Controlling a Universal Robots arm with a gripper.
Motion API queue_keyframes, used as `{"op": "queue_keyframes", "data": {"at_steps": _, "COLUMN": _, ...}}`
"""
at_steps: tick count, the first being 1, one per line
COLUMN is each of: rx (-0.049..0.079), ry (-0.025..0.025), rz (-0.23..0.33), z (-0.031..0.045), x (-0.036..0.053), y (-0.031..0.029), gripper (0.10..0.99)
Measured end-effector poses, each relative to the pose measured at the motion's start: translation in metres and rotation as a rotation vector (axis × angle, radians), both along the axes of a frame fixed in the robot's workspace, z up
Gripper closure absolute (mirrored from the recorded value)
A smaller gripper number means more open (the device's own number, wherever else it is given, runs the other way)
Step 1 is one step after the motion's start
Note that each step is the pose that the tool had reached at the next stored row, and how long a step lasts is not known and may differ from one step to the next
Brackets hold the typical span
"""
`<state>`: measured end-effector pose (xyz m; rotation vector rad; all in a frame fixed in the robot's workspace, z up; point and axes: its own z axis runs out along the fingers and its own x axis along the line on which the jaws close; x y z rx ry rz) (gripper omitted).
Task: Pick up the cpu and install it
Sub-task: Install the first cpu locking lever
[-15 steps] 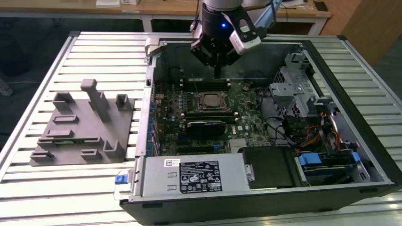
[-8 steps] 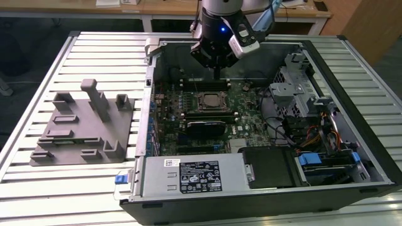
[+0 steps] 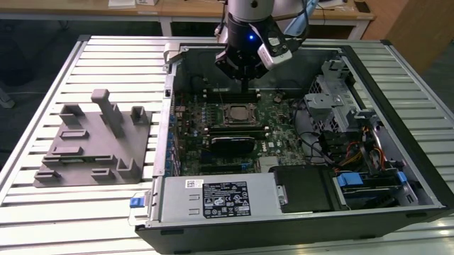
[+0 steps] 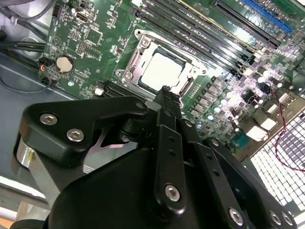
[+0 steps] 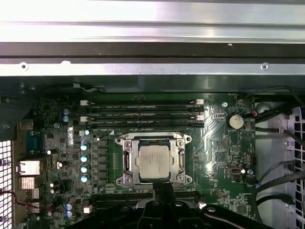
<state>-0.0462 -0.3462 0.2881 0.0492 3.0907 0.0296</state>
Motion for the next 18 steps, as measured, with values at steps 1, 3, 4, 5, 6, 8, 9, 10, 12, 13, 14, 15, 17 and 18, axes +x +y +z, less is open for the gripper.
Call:
{"op": "queue_keyframes", "data": {"at_steps": 1, "rx": 0.000, "ry": -0.0001, "rz": 0.000, "z": -0.0006, "x": 0.0000, "y": 0.0000, "gripper": 0.980}}
{"op": "queue_keyframes", "data": {"at_steps": 3, "rx": 0.000, "ry": 0.0000, "rz": 0.000, "z": -0.0015, "x": 0.0000, "y": 0.0000, "gripper": 0.980}}
{"op": "queue_keyframes", "data": {"at_steps": 4, "rx": 0.000, "ry": 0.0000, "rz": 0.000, "z": -0.0019, "x": 0.0000, "y": 0.0000, "gripper": 0.980}}
{"op": "queue_keyframes", "data": {"at_steps": 5, "rx": 0.000, "ry": 0.0000, "rz": 0.000, "z": -0.0023, "x": 0.0000, "y": 0.0000, "gripper": 0.980}}
{"op": "queue_keyframes", "data": {"at_steps": 6, "rx": 0.000, "ry": 0.0000, "rz": 0.000, "z": -0.0026, "x": 0.0000, "y": 0.0000, "gripper": 0.980}}
{"op": "queue_keyframes", "data": {"at_steps": 8, "rx": 0.000, "ry": 0.0000, "rz": 0.000, "z": -0.0033, "x": 0.0000, "y": 0.0000, "gripper": 0.980}}
{"op": "queue_keyframes", "data": {"at_steps": 9, "rx": 0.000, "ry": 0.0000, "rz": 0.000, "z": -0.0037, "x": 0.0000, "y": 0.0000, "gripper": 0.980}}
{"op": "queue_keyframes", "data": {"at_steps": 10, "rx": 0.000, "ry": 0.0000, "rz": 0.000, "z": -0.0040, "x": 0.0000, "y": 0.0000, "gripper": 0.980}}
{"op": "queue_keyframes", "data": {"at_steps": 12, "rx": 0.000, "ry": 0.0000, "rz": 0.000, "z": -0.0046, "x": 0.0000, "y": 0.0000, "gripper": 0.980}}
{"op": "queue_keyframes", "data": {"at_steps": 13, "rx": 0.000, "ry": 0.0000, "rz": 0.000, "z": -0.0049, "x": 0.0000, "y": 0.0000, "gripper": 0.980}}
{"op": "queue_keyframes", "data": {"at_steps": 14, "rx": 0.000, "ry": -0.0001, "rz": 0.000, "z": -0.0056, "x": 0.0000, "y": 0.0000, "gripper": 0.980}}
{"op": "queue_keyframes", "data": {"at_steps": 15, "rx": 0.000, "ry": 0.0000, "rz": 0.000, "z": -0.0059, "x": 0.0000, "y": 0.0000, "gripper": 0.980}}
{"op": "queue_keyframes", "data": {"at_steps": 17, "rx": 0.000, "ry": 0.0000, "rz": 0.000, "z": -0.0074, "x": 0.0000, "y": 0.0000, "gripper": 0.980}}
{"op": "queue_keyframes", "data": {"at_steps": 18, "rx": 0.000, "ry": 0.0000, "rz": 0.000, "z": -0.0077, "x": 0.0000, "y": 0.0000, "gripper": 0.980}}
